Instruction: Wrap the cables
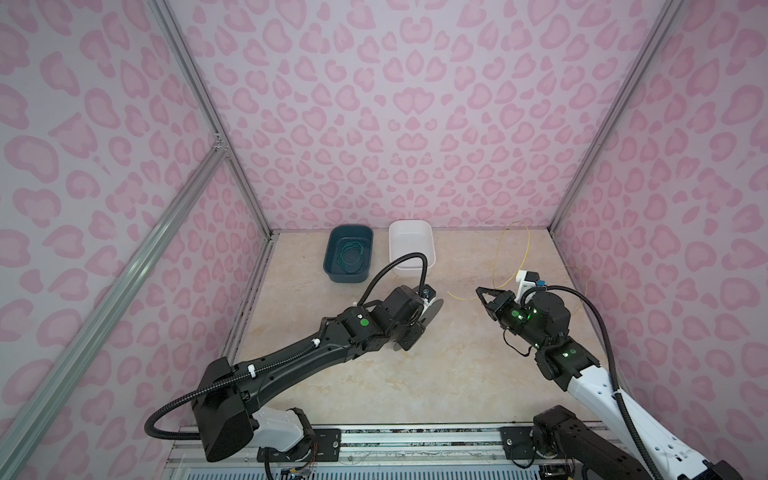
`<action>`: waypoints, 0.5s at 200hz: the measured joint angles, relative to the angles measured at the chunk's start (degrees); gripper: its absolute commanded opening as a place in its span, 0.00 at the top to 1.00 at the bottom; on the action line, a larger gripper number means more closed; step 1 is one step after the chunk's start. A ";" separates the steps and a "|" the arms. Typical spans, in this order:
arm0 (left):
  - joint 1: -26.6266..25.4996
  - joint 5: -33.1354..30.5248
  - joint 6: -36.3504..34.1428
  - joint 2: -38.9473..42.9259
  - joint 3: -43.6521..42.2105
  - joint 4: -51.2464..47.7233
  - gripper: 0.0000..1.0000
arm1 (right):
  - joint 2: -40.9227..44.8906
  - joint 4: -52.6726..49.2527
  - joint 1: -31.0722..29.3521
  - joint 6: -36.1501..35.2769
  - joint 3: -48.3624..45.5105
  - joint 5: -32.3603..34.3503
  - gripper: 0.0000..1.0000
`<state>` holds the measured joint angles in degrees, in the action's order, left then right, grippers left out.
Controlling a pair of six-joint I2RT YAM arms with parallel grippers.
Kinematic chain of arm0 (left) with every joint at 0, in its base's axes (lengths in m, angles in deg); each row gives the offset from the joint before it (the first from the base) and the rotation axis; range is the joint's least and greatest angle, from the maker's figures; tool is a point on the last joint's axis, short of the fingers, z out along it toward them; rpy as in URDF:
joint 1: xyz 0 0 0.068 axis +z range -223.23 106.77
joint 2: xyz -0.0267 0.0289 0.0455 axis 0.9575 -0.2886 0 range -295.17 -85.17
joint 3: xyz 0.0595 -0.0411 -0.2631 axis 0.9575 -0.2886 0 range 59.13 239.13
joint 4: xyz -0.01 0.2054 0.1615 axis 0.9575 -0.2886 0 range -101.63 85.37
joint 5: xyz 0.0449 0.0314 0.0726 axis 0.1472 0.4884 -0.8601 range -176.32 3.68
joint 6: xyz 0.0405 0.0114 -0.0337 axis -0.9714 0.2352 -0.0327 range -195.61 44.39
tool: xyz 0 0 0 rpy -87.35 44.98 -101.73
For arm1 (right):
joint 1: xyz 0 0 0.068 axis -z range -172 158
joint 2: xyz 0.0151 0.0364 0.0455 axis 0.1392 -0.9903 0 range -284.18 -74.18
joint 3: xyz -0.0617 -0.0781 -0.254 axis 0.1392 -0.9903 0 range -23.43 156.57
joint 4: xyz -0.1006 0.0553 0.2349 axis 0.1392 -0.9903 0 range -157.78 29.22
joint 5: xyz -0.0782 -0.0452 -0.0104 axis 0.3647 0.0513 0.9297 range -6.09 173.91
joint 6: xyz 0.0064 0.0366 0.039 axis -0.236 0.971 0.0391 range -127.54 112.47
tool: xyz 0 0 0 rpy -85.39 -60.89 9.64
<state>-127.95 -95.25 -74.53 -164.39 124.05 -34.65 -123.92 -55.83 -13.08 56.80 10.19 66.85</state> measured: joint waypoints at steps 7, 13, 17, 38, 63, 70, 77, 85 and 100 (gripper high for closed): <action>0.02 0.07 -0.33 0.00 0.00 -0.02 0.83 | -0.70 -0.13 -0.20 -0.28 0.28 -0.55 1.00; 0.02 0.20 -0.79 0.00 0.00 -0.07 0.81 | -1.36 -0.17 -0.42 -0.55 0.59 -0.74 1.00; 0.02 0.20 -0.90 0.00 0.00 -0.13 0.79 | -1.70 -0.22 -0.57 -0.72 0.79 -0.96 1.00; 0.04 0.13 -1.25 0.04 -0.17 -0.22 0.73 | -3.96 -0.07 -2.19 -1.70 2.36 -1.25 1.00; 0.07 -0.33 -1.70 0.13 -0.68 -0.61 0.72 | -6.45 0.00 -4.37 -2.73 3.91 -1.55 1.00; 0.07 -0.50 -1.75 0.26 -0.92 -0.66 0.72 | -7.15 0.00 -4.94 -3.10 4.39 -1.64 1.00; 0.09 -0.63 -1.79 0.39 -1.11 -0.74 0.72 | -7.80 0.09 -5.51 -3.45 4.79 -1.64 1.00; 0.07 -0.74 -1.99 0.48 -1.14 -1.05 0.73 | -8.37 0.24 -5.97 -3.58 5.11 -1.70 1.00; 0.07 -0.72 -2.03 0.81 -1.27 -1.18 0.73 | -9.33 0.68 -6.64 -3.76 5.53 -2.05 1.00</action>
<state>-127.88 -95.97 -76.57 -163.58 122.79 -35.83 -133.25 -55.15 -19.73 53.04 15.72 64.80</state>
